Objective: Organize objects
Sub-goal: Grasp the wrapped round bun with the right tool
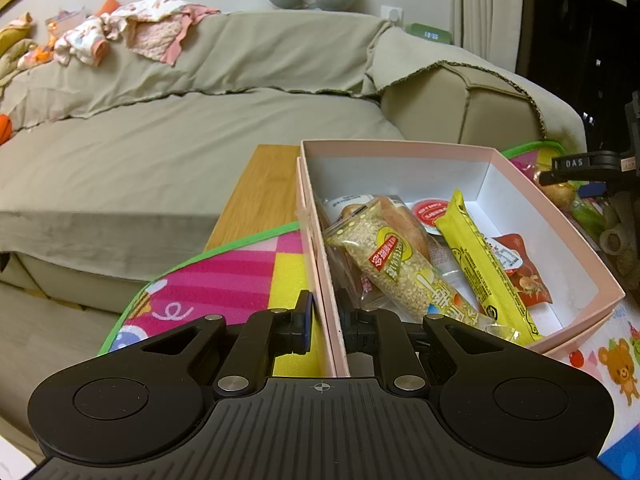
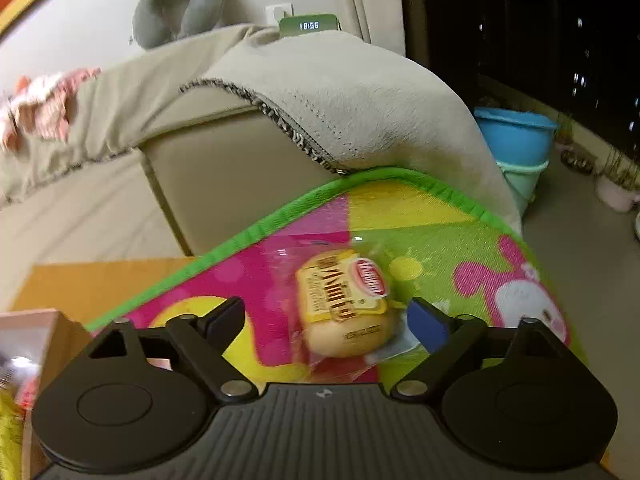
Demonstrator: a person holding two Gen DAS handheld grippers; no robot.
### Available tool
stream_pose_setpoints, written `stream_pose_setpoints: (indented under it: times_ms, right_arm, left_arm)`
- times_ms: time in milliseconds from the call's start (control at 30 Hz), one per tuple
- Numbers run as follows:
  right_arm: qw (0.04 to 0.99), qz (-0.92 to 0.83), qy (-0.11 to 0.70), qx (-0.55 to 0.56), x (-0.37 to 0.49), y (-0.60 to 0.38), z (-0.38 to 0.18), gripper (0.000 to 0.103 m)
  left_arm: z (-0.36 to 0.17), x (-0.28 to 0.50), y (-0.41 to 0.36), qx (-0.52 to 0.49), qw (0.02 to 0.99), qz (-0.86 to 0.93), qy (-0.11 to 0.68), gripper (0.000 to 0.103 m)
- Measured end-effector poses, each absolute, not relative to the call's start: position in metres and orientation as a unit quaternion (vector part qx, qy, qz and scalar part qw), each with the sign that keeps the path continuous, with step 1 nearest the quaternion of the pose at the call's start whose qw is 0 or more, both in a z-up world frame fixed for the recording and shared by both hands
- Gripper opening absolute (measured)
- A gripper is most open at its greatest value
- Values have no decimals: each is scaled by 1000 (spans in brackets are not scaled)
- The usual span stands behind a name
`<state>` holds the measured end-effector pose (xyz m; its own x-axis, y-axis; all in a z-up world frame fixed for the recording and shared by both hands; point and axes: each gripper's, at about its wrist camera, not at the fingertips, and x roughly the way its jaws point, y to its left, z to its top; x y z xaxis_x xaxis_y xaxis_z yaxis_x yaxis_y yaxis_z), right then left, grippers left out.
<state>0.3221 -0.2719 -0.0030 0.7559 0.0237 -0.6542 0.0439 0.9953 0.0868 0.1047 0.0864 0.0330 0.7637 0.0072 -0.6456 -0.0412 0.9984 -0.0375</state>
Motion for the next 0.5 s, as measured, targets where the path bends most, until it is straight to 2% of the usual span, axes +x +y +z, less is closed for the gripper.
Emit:
stream_pose_setpoints:
  times_ms: [33, 100, 233, 500]
  right_arm:
    - [935, -5, 352, 41, 320, -272, -4, 67]
    - [933, 2, 359, 33, 315, -275, -1, 49]
    - [927, 21, 373, 34, 298, -289, 6, 35]
    - [908, 53, 414, 38, 242, -306, 13, 34]
  left_arm:
    - [33, 105, 86, -26, 939, 13, 343, 14]
    - [33, 105, 86, -29, 939, 12, 342, 15]
    - [32, 104, 86, -35, 940, 12, 339, 15]
    - [31, 103, 88, -41, 941, 9, 335, 15]
